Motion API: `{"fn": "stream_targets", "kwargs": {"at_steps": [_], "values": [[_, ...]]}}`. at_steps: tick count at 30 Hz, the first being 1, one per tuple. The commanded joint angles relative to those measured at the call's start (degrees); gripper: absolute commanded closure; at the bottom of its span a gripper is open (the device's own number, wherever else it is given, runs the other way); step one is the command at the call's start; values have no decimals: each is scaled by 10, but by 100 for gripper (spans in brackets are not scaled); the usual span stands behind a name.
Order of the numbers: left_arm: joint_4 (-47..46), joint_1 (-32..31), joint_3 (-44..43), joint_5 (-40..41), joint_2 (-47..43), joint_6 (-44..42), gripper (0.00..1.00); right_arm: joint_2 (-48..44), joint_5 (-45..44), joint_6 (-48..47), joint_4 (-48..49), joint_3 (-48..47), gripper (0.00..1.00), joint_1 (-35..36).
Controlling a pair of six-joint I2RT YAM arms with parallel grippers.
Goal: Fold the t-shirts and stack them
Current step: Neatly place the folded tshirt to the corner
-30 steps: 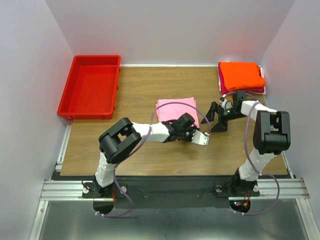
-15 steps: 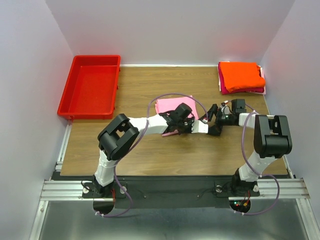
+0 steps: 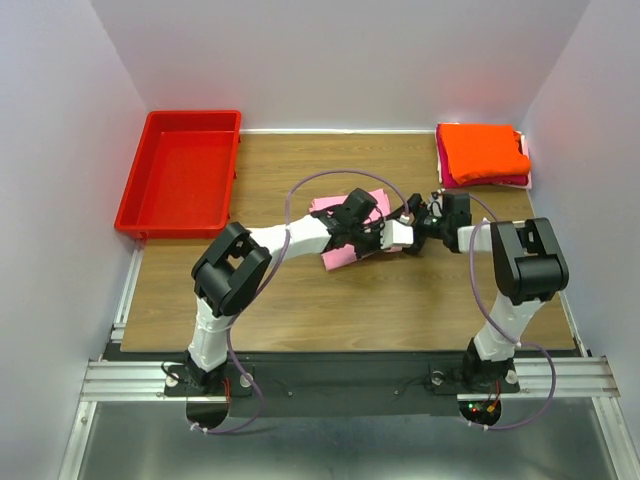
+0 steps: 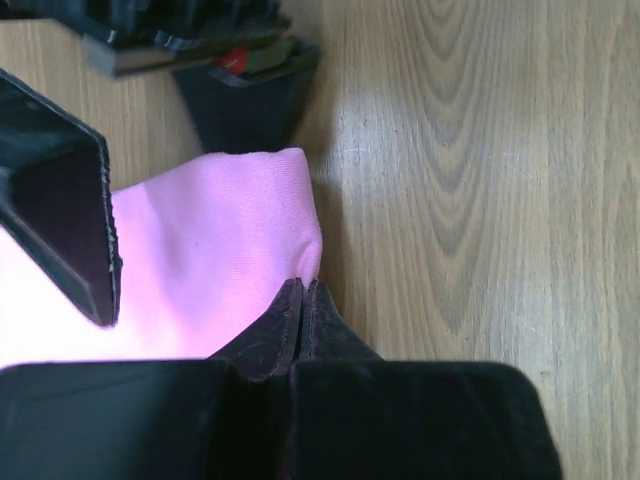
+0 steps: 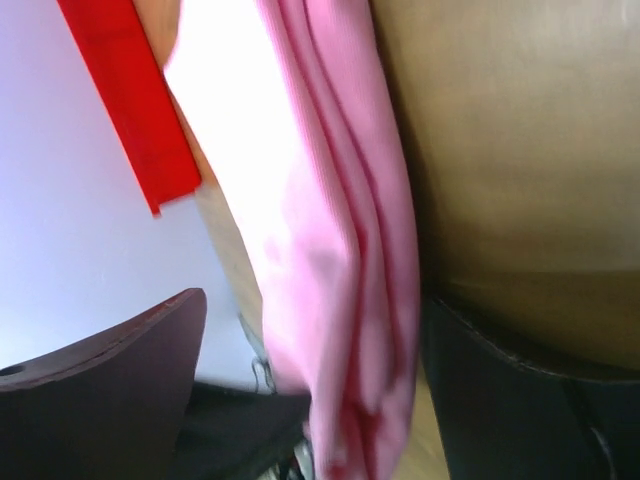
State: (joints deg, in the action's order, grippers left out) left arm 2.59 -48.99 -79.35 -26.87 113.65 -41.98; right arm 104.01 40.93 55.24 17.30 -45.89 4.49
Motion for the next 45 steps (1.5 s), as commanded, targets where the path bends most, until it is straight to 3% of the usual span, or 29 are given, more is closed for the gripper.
{"fn": "stream_targets", "kwargs": {"at_steps": [1, 3, 6, 21, 27, 30, 32, 34, 38, 39, 41, 45], "values": [[9, 8, -37, -45, -19, 24, 100, 49, -119, 21, 58, -33, 15, 16], [10, 13, -43, -52, -15, 36, 100, 62, -144, 29, 57, -46, 23, 17], [12, 15, -55, -58, -8, 50, 100, 74, -162, 27, 56, -57, 28, 17], [23, 22, -74, -71, 7, 65, 100, 146, -193, 0, 80, -100, 41, 37], [18, 40, -93, -78, 25, 89, 100, 144, -175, 7, 68, -101, 32, 48], [19, 44, -94, -89, 25, 89, 100, 152, -167, 7, 64, -98, 34, 49], [21, 45, -89, -90, 20, 85, 100, 157, -163, 7, 63, -97, 39, 50], [20, 45, -81, -92, 16, 80, 100, 161, -163, 1, 63, -104, 53, 51], [26, 45, -76, -94, 9, 80, 99, 165, -154, -41, 49, -147, 94, 52], [32, 45, -81, -93, 4, 85, 85, 166, -151, -81, 29, -164, 99, 51], [51, 55, -90, -92, -8, 99, 68, 161, -159, -124, -19, -204, 100, 51], [74, 103, -96, -118, -56, 180, 57, 125, -201, -251, -91, -253, 99, 51]]}}
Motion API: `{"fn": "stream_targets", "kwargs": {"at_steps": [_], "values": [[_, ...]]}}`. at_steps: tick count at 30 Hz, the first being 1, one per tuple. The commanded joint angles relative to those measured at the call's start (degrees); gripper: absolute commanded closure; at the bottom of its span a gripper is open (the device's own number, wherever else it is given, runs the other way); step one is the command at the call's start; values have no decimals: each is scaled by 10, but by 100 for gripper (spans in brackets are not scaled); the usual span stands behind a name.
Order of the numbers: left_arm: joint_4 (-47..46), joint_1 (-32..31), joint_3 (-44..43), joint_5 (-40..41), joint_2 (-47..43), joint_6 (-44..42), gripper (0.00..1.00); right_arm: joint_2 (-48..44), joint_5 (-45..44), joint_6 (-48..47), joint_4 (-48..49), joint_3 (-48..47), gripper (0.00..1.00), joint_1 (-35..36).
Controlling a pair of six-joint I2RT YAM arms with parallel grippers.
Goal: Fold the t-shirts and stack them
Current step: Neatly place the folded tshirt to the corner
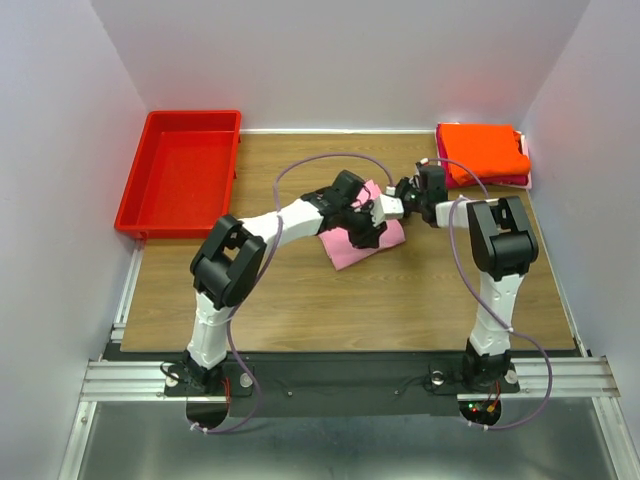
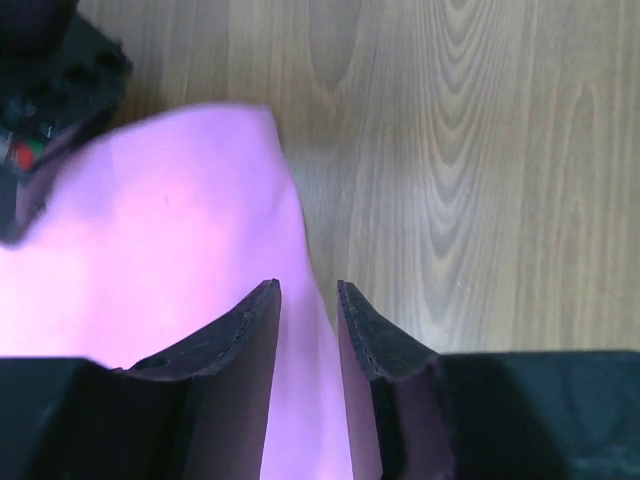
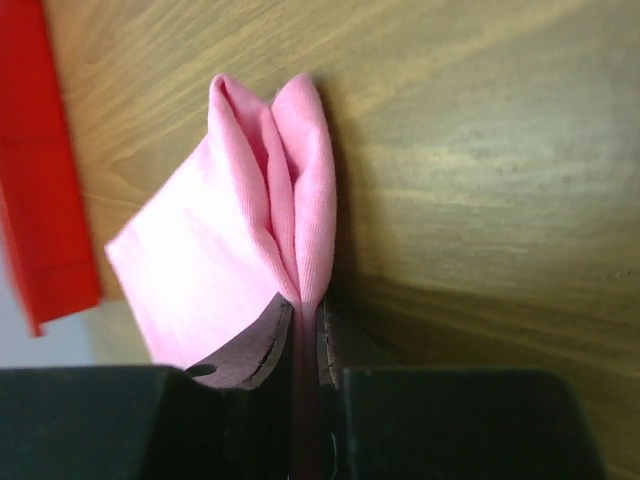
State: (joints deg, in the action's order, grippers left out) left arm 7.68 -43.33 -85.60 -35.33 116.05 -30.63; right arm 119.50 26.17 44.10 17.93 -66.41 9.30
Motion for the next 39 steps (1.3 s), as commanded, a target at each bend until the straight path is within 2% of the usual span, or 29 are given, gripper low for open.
{"fn": "stream_targets", "kwargs": {"at_steps": [1, 7, 12, 15, 20, 27, 39], "values": [[43, 57, -36, -43, -94, 77, 55, -36, -64, -159, -124, -55, 100, 4], [94, 149, -36, -49, -129, 122, 52, -60, -132, -323, -214, -127, 99, 1], [95, 194, -4, -40, -152, 143, 50, -72, -180, -424, -264, -201, 99, -14], [83, 200, 12, -24, -166, 138, 50, -66, -188, -461, -286, -242, 99, -30], [88, 202, 20, -16, -179, 126, 50, -40, -205, -498, -321, -333, 99, -45], [64, 202, 74, -2, -212, 138, 50, 4, -248, -538, -358, -473, 99, -57], [43, 202, 115, 10, -238, 147, 47, 34, -277, -582, -384, -590, 100, -61]]}}
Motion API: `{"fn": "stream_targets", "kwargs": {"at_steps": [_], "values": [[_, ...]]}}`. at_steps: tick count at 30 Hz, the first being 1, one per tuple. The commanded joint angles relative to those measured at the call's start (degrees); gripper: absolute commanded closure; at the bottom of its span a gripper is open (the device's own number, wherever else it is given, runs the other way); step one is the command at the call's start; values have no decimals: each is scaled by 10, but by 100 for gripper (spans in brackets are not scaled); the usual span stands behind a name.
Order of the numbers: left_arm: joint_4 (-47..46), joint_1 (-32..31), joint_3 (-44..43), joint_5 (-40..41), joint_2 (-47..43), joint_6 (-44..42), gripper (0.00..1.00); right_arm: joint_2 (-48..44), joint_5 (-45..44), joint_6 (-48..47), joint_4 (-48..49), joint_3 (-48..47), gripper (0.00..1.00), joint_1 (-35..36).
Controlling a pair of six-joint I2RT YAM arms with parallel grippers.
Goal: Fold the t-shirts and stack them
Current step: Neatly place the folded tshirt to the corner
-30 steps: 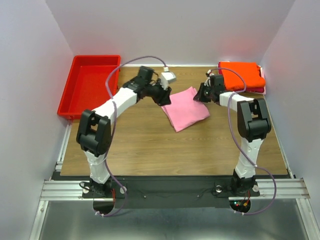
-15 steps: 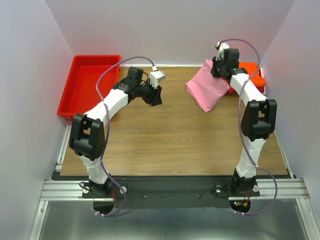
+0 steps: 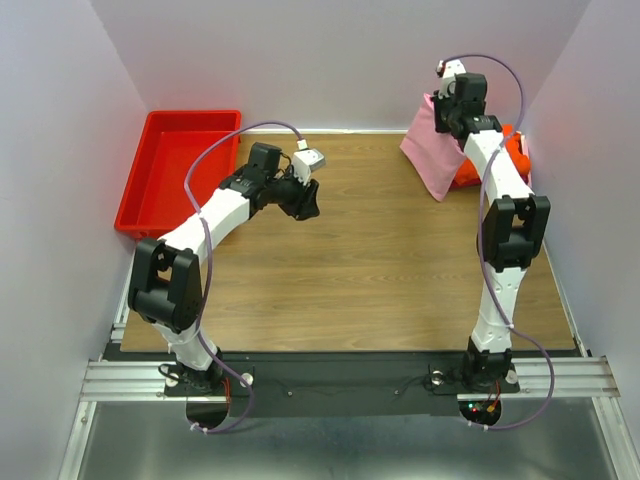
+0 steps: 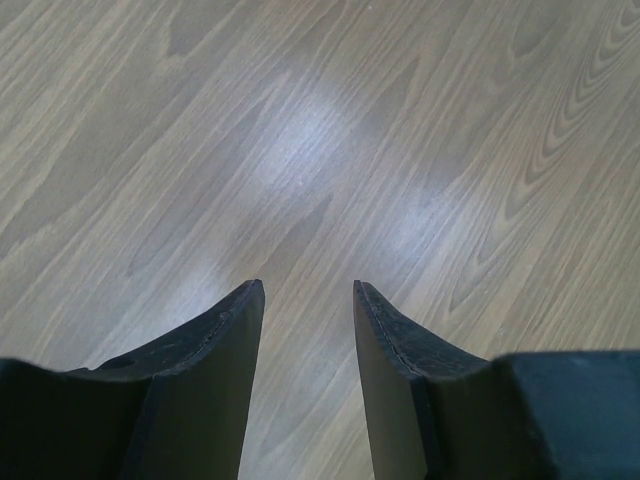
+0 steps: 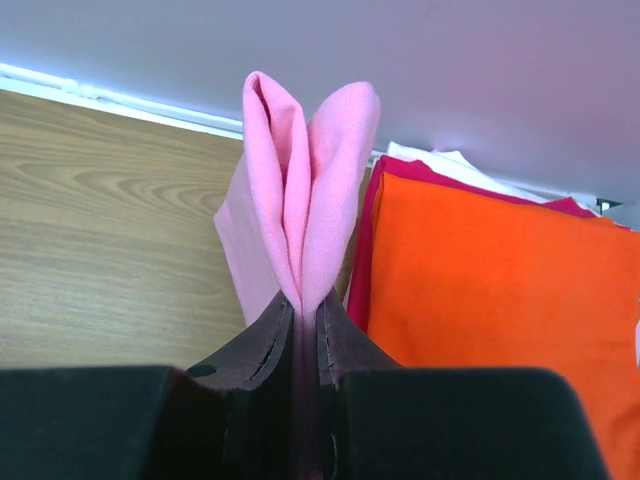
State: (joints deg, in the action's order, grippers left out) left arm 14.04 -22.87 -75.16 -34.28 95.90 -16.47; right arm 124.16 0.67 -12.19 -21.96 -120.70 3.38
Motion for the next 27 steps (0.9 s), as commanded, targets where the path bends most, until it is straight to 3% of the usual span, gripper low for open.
{"fn": "stream_targets", "kwargs": {"at_steps": [1, 27], "values": [[-24, -2, 12, -3, -36, 6, 47, -16, -23, -21, 13, -51, 99, -3], [-8, -2, 4, -13, -12, -8, 47, -15, -22, -35, 7, -139, 99, -52]]}}
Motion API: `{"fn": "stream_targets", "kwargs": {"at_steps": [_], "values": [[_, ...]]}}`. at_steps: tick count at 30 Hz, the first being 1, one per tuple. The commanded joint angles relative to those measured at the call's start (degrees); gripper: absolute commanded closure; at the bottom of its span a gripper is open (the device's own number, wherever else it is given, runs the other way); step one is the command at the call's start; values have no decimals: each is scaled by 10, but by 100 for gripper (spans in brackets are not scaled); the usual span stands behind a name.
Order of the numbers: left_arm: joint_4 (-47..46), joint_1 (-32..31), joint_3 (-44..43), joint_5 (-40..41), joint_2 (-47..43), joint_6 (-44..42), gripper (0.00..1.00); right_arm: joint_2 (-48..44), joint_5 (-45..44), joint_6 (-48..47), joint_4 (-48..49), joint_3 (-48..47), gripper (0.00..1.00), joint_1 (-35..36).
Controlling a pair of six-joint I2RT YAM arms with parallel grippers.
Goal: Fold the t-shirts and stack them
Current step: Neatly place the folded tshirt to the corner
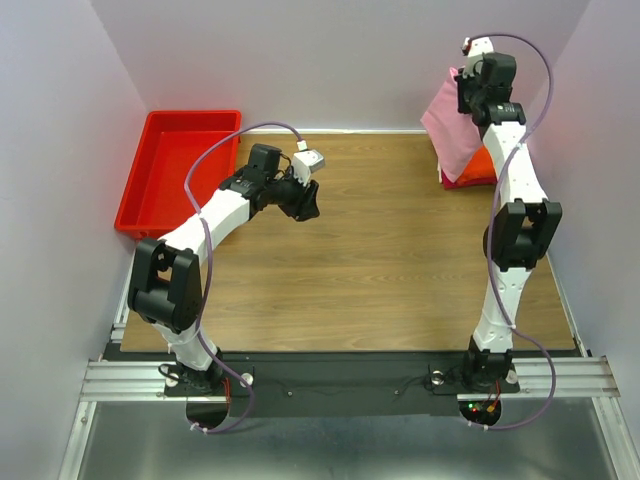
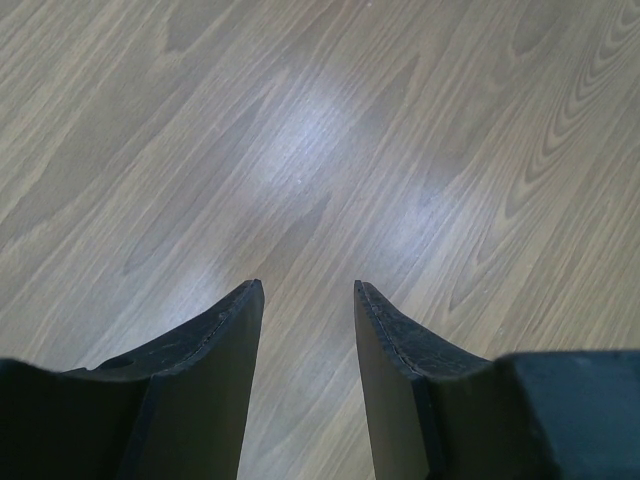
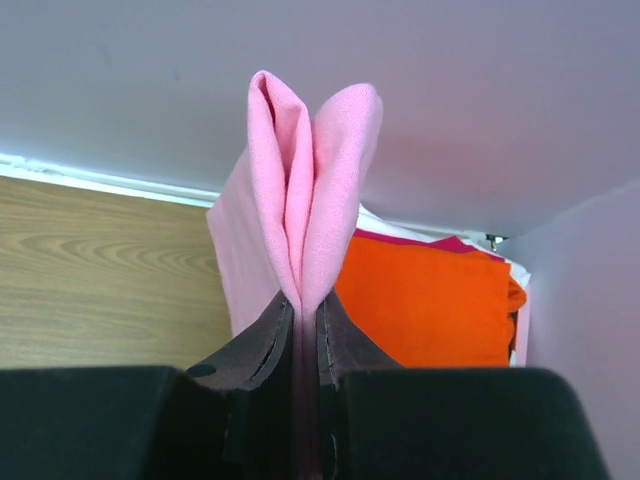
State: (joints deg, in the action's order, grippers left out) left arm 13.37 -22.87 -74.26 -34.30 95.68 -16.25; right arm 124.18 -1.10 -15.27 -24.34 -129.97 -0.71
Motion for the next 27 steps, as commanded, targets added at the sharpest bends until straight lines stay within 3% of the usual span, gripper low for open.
{"fn": "stream_targets", "kwargs": {"at_steps": [1, 27], "values": [[0, -2, -5, -11, -8, -10, 47, -14, -4, -2, 31, -53, 99, -13], [21, -2, -28, -16, 21, 6, 47, 62, 23, -14, 32, -48, 99, -108]]}}
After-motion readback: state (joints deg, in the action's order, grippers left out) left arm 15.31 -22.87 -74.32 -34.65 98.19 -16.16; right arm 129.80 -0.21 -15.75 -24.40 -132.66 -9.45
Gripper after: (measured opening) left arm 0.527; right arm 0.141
